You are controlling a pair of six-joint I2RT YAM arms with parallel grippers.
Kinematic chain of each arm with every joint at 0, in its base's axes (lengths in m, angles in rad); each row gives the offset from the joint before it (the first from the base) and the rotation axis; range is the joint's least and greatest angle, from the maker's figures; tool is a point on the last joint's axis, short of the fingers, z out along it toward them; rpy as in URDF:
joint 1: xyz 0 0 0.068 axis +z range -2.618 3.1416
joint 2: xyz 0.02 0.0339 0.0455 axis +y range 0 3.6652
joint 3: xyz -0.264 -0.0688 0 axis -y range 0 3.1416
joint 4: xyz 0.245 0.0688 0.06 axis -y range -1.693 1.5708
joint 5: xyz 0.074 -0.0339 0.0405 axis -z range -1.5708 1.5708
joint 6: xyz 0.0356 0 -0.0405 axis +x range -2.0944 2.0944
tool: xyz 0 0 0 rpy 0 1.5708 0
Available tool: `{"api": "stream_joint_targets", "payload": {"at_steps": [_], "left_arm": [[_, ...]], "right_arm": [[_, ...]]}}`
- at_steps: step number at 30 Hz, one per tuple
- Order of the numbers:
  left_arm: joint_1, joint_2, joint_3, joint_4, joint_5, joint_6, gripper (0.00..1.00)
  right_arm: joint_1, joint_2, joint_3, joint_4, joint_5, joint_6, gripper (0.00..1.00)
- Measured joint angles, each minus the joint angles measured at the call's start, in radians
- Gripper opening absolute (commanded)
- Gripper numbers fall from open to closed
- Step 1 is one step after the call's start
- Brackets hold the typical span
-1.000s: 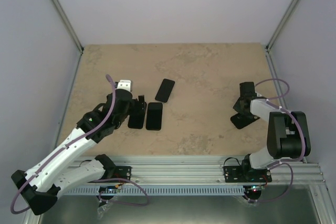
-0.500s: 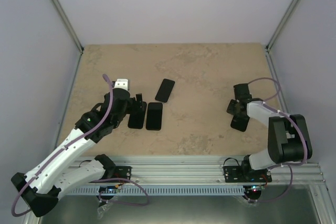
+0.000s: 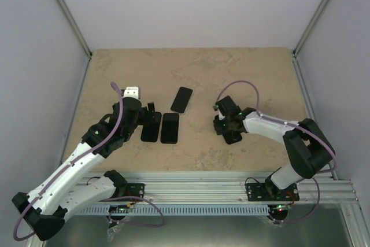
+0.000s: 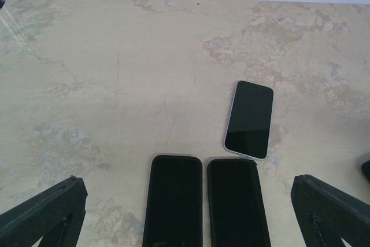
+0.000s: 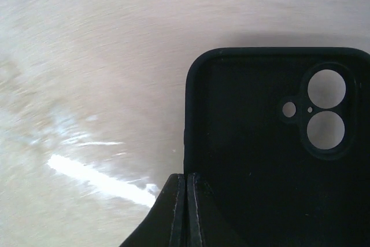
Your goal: Put the phone into the phone case
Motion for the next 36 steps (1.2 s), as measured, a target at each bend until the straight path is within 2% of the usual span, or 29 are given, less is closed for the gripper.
{"api": "stream_joint_targets", "payload": {"at_steps": [11, 26, 28, 36], "left_arm": [[0.037, 0.013, -0.004, 0.002, -0.003, 0.0, 0.99], [0.056, 0.012, -0.004, 0.002, -0.002, -0.001, 0.99], [0.056, 0.011, -0.004, 0.003, -0.003, 0.0, 0.99], [0.06, 0.007, -0.005, 0.003, -0.003, -0.001, 0.99]], "right_arm": [[0.269, 0.103, 0.064, 0.001, -0.049, -0.166, 0.0], [0.361, 0.141, 0.082, 0.052, -0.103, -0.291, 0.02], [0.37, 0.142, 0.082, 0.058, -0.11, -0.299, 0.08], [0.374, 0.118, 0.095, 0.052, -0.092, -0.29, 0.59]]}}
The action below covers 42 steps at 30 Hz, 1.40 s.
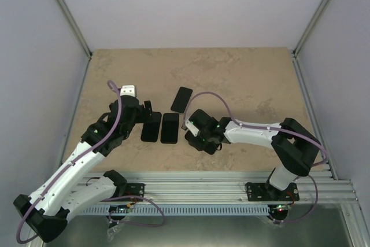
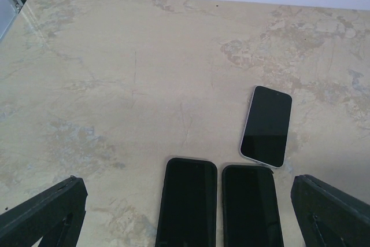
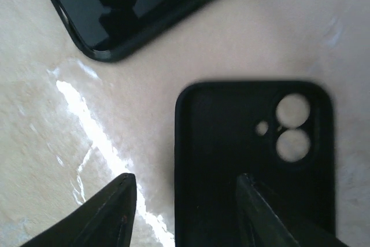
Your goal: Put the phone into the phone case
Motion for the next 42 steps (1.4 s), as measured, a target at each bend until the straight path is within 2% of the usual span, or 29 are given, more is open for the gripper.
{"api": "stream_joint_targets", "payload": {"at_steps": [2, 7, 8, 18, 30, 36, 42], "left_arm": [[0.001, -0.003, 0.0, 0.0, 0.0, 0.0, 0.99], [0.002, -0.014, 0.0, 0.0, -0.001, 0.0, 0.99], [0.002, -0.018, 0.0, 0.0, -0.002, -0.001, 0.99], [0.014, -0.048, -0.002, 0.0, -0.033, -0.008, 0.99], [0.084, -0.065, -0.002, 0.0, -0.05, -0.014, 0.99], [0.114, -0.065, -0.005, 0.008, -0.023, -0.014, 0.99], [0.135, -0.061, -0.008, 0.012, 0.006, -0.012, 0.99]], "right_arm": [[0.0, -0.012, 0.031, -0.008, 0.016, 0.012, 0.75], [0.0, -0.017, 0.158, -0.008, 0.101, 0.052, 0.97], [0.0, -0.01, 0.189, -0.008, 0.124, 0.062, 0.98], [-0.018, 0.267, 0.499, -0.039, 0.372, 0.165, 0.98], [-0.048, 0.573, 0.846, -0.139, 0.497, 0.178, 0.98], [-0.056, 0.666, 0.935, -0.181, 0.517, 0.175, 0.98], [-0.074, 0.692, 0.944, -0.203, 0.518, 0.174, 0.98]]}}
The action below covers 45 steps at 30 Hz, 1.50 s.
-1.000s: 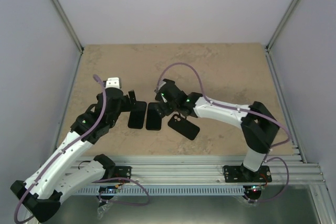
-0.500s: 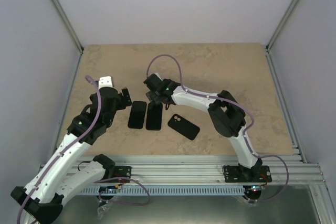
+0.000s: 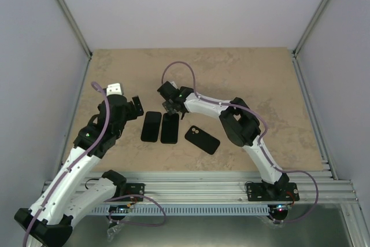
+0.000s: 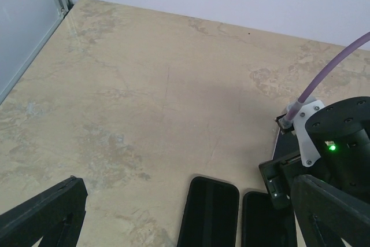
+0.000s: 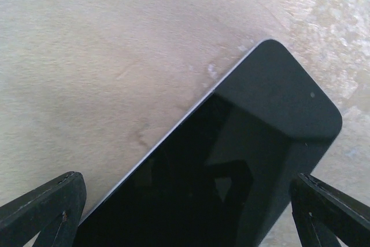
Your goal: Put the phone into the phone case
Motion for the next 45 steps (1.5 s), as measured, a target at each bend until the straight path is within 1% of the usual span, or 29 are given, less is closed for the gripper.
{"api": "stream_joint_targets", "payload": {"at_steps": [4, 10, 18, 31, 38, 45], "left_arm": [[0.004, 0.0, 0.0, 0.003, 0.014, 0.002, 0.99], [0.009, 0.003, -0.001, 0.004, 0.025, 0.002, 0.99], [0.011, 0.004, -0.001, 0.005, 0.035, 0.003, 0.99], [0.014, 0.004, -0.002, 0.009, 0.043, 0.006, 0.99], [0.019, 0.006, -0.003, 0.011, 0.049, 0.006, 0.99], [0.024, 0.009, -0.003, 0.011, 0.061, 0.006, 0.99]], "right_arm": [[-0.02, -0.003, -0.007, -0.006, 0.0, 0.01, 0.98], [-0.074, -0.065, -0.11, 0.016, -0.007, 0.042, 0.98], [-0.156, -0.121, -0.192, 0.02, -0.084, 0.085, 0.98], [-0.222, -0.114, -0.188, 0.038, -0.262, 0.113, 0.98], [-0.233, -0.061, -0.114, 0.037, -0.296, 0.121, 0.97], [-0.234, -0.058, -0.116, 0.039, -0.301, 0.125, 0.91]]}}
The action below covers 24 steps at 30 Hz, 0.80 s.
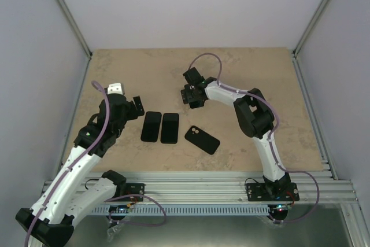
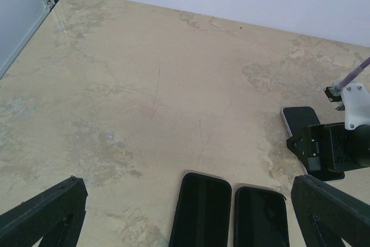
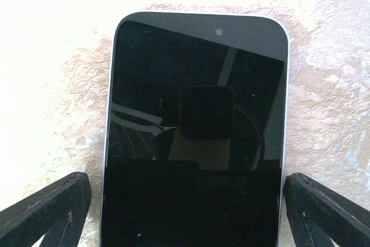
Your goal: Put the phone into the phone case
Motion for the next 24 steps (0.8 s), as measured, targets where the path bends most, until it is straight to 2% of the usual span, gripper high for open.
{"api": "stream_joint_targets", "payload": {"at_steps": [7, 10, 16, 20, 24], "left_arm": [[0.0, 0.001, -0.002, 0.001, 0.005, 0.0, 0.99], [0.0, 0.008, -0.003, 0.001, 0.007, 0.0, 0.99], [0.002, 0.017, -0.008, 0.007, 0.007, -0.002, 1.0], [0.002, 0.036, -0.008, 0.007, 0.006, -0.006, 1.0], [0.004, 0.06, -0.008, 0.004, 0.022, -0.035, 0.99]], "right_arm": [[-0.006, -0.023, -0.05, 0.041, 0.002, 0.004, 0.78], [-0.008, -0.043, -0.088, 0.065, 0.0, 0.005, 0.76], [-0.008, -0.108, -0.19, 0.091, -0.004, 0.008, 0.64], [-0.009, -0.166, -0.27, 0.095, -0.018, 0.008, 0.5], [-0.008, -0.217, -0.335, 0.094, -0.04, 0.011, 0.46]]}}
